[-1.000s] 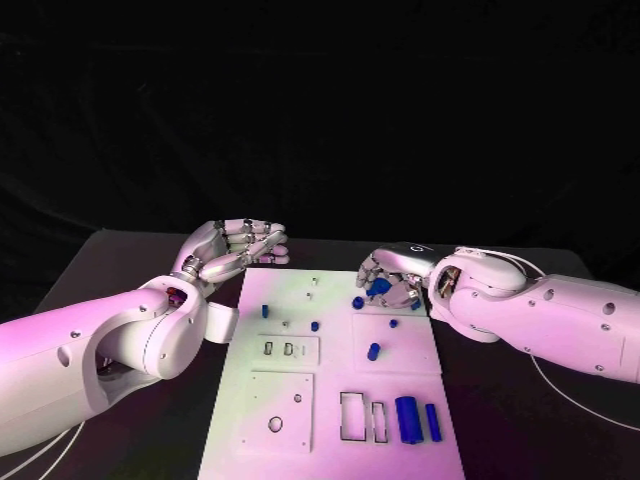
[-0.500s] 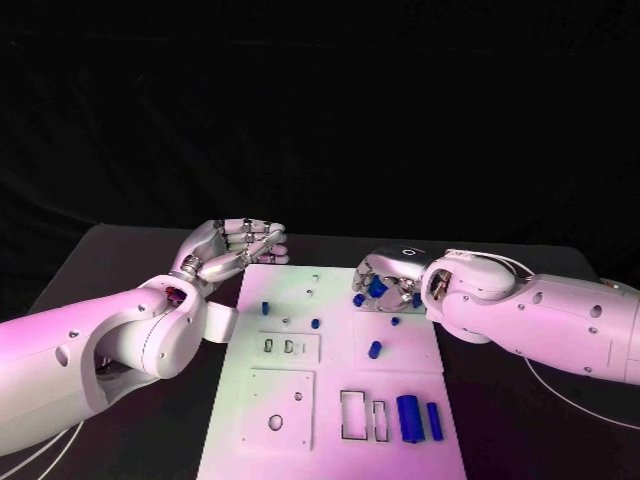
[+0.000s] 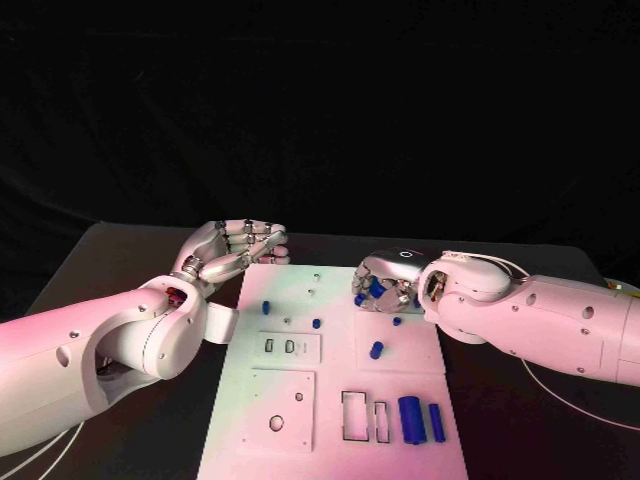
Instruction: Assemble the parts on the task board
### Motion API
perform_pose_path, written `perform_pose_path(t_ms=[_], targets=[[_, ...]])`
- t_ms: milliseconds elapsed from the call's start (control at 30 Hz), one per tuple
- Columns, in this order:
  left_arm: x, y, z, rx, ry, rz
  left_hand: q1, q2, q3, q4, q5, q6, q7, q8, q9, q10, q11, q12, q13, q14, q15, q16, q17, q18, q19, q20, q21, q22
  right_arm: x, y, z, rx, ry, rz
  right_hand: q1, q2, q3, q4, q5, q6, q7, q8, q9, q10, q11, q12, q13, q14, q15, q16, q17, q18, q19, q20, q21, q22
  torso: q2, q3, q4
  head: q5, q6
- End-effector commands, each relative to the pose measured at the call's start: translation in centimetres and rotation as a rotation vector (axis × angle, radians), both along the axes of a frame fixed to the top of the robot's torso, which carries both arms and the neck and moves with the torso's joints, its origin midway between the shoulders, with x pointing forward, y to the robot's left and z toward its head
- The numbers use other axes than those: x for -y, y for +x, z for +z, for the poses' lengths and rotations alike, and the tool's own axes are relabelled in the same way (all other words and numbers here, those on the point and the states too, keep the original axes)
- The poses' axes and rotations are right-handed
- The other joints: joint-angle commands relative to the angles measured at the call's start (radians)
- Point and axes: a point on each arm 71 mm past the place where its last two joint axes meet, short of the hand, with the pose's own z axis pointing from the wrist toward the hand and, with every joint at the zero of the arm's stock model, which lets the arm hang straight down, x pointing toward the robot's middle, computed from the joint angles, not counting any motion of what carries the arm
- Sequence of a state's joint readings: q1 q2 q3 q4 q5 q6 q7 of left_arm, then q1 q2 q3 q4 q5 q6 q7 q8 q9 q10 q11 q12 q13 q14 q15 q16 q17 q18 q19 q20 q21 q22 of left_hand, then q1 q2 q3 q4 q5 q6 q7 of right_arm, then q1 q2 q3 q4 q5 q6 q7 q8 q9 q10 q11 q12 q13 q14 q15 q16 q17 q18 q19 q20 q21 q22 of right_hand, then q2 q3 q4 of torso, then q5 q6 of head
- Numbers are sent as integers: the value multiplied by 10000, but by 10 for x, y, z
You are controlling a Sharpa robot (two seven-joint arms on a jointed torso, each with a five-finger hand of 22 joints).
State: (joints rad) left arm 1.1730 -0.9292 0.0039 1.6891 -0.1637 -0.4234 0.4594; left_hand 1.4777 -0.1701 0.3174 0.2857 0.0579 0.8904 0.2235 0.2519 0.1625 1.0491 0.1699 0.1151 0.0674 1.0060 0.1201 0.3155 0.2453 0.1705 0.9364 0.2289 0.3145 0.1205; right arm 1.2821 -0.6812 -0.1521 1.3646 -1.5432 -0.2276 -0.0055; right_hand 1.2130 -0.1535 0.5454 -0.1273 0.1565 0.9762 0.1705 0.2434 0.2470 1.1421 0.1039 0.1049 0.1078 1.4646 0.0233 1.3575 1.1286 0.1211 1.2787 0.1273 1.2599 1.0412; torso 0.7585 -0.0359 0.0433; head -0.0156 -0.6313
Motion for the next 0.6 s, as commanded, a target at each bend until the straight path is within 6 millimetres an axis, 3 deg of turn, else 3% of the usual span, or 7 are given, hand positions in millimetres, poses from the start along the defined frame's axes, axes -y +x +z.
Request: perform_pose_path(t_ms=[33,300,600], targets=[[3,-1,2,41,-64,-271,-91,-27,-44,-1,-54,-12,58,-51,-13,-67,27,-35,-15,62,38,-2,16,126,63,8,19,-10,0,0,-4,-42,-238,-43,47,202,193,14,-215,157,-38,102,57,162,-48,108,9,303,-55,105,35,-181,97,-36,137,149,31,-2,-6,15,-10],[3,-1,2,12,-66,-312,-107,-13,-48,4,-54,-16,63,-56,-14,-72,32,-48,-14,61,41,-6,24,126,63,9,17,-14,0,0,-2,293,34,-148,204,528,549,65,-555,531,-225,384,290,576,-230,342,94,295,-194,206,42,-302,416,-149,613,894,54,-10,-12,-3,0],[1,0,1,-49,-50,-276,-110,-10,-49,4,-54,-18,64,-58,-15,-74,33,-52,-14,61,42,-7,26,126,63,10,16,-15,1,-4,7,1008,836,-310,162,574,578,126,-582,707,-350,601,492,768,-336,440,157,286,-284,223,-10,-375,623,-232,878,1316,60,-26,7,8,75]])
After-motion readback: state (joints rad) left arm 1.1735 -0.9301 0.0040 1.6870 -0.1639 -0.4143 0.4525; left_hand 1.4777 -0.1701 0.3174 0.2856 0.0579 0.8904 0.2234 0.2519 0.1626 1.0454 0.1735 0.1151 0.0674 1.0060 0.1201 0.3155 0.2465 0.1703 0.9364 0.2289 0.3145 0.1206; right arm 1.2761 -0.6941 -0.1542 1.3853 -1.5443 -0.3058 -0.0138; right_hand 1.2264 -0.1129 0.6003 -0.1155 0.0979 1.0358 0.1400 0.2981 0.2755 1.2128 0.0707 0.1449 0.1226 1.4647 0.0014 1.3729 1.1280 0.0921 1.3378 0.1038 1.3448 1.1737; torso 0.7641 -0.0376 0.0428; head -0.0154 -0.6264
